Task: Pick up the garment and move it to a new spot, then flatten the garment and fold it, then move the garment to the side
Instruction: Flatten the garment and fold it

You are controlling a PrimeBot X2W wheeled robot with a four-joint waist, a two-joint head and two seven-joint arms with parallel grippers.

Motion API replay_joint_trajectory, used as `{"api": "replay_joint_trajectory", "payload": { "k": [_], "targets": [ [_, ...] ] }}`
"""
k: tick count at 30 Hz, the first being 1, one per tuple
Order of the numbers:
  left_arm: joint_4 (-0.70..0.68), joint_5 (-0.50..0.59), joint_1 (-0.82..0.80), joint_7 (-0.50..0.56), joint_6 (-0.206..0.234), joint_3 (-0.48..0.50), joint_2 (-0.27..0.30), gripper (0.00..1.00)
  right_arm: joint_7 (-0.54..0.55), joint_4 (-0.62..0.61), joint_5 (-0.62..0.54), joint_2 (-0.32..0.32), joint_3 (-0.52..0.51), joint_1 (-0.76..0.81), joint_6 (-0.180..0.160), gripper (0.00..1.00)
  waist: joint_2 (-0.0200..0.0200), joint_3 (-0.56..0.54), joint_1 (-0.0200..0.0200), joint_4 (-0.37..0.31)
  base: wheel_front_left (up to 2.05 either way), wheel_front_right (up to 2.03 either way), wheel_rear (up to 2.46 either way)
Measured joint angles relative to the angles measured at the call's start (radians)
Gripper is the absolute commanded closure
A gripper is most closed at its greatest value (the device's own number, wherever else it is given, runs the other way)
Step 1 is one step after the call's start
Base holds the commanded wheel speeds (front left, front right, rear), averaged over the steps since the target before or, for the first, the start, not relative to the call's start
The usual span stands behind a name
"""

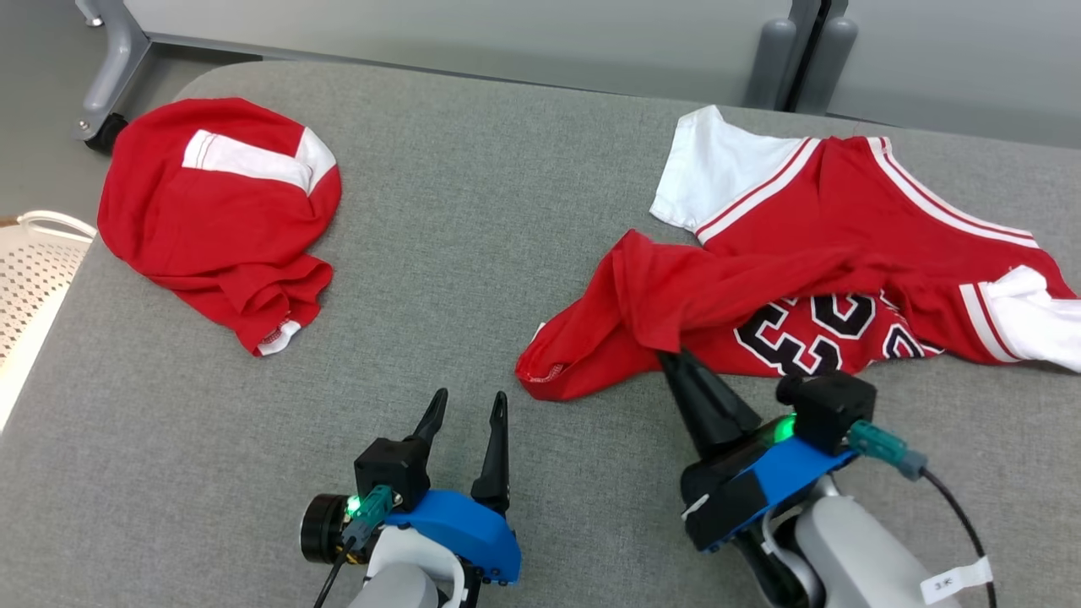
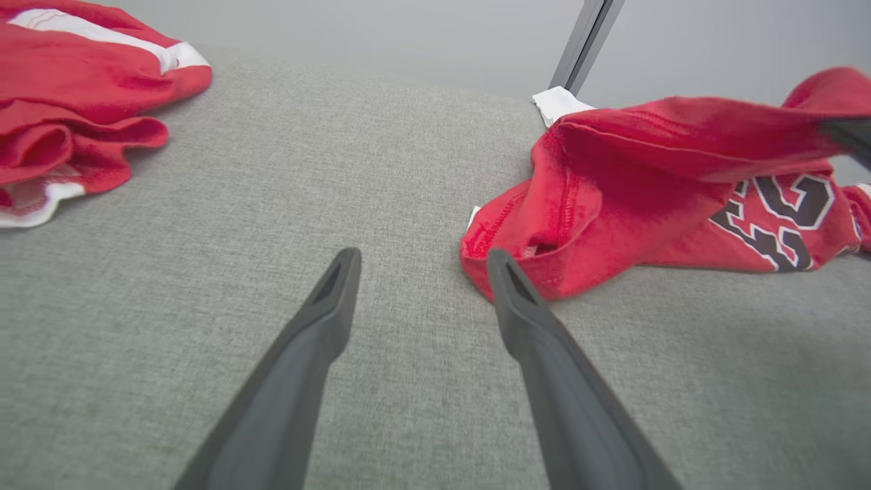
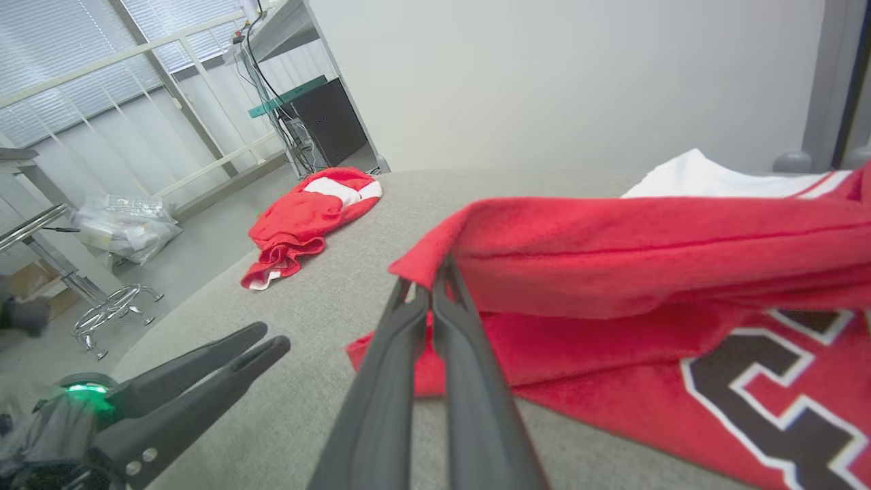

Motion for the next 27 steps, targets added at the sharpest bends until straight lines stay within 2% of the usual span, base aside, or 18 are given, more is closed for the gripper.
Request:
{"api": "replay_joint_trajectory", "payload": {
  "k": [4, 9, 10, 11, 15, 20, 22, 27],
  "targets": [
    [0.006, -0.004, 0.007, 0.0, -0.006, 0.0, 0.0, 0.0, 0.0, -0.039, -0.001, 0.0, 0.111, -0.012, 0.0, 1.0, 0.0, -0.017, -0.0001, 0.001, 0.0, 0.0, 0.0],
    [0.009, -0.007, 0.008, 0.0, -0.009, -0.006, 0.0, 0.0, 0.046, 0.011, 0.027, 0.011, 0.276, -0.071, 0.0, 1.0, 0.0, -0.031, -0.0001, 0.004, 0.0, 0.0, 0.0],
    [0.01, -0.008, 0.008, 0.0, -0.009, -0.007, 0.0, 0.0, 0.057, 0.031, 0.034, 0.016, 0.302, -0.085, 0.0, 0.71, 0.0, -0.032, 0.0, 0.005, 0.0, 0.0, 0.0],
    [0.012, -0.008, 0.009, 0.0, -0.01, -0.009, 0.0, 0.0, 0.061, 0.049, 0.041, 0.019, 0.323, -0.097, 0.0, 0.0, 0.0, -0.034, 0.0, 0.007, 0.0, 0.0, 0.0],
    [0.02, -0.009, 0.015, 0.0, -0.009, -0.005, 0.0, 0.0, 0.041, 0.1, 0.069, 0.034, 0.366, -0.137, 0.0, 0.0, 0.0, -0.04, 0.0, 0.002, 0.0, 0.0, 0.0],
    [0.025, 0.006, 0.021, 0.0, -0.005, 0.026, 0.0, 0.0, 0.007, 0.063, 0.135, 0.031, 0.371, -0.165, 0.0, 0.0, 0.0, -0.045, 0.0, -0.039, 0.0, 0.0, 0.0],
    [0.025, 0.018, 0.021, 0.0, -0.005, 0.042, 0.0, 0.0, 0.005, 0.055, 0.132, 0.021, 0.301, -0.172, 0.0, 0.0, 0.0, -0.048, 0.0, -0.061, 0.0, 0.0, 0.0],
    [0.026, 0.046, 0.02, 0.0, -0.003, 0.08, 0.0, 0.0, 0.003, 0.016, 0.008, 0.023, 0.013, -0.114, 0.0, 0.0, 0.0, -0.056, 0.0, -0.125, 0.0, 0.0, 0.0]
  ]
}}
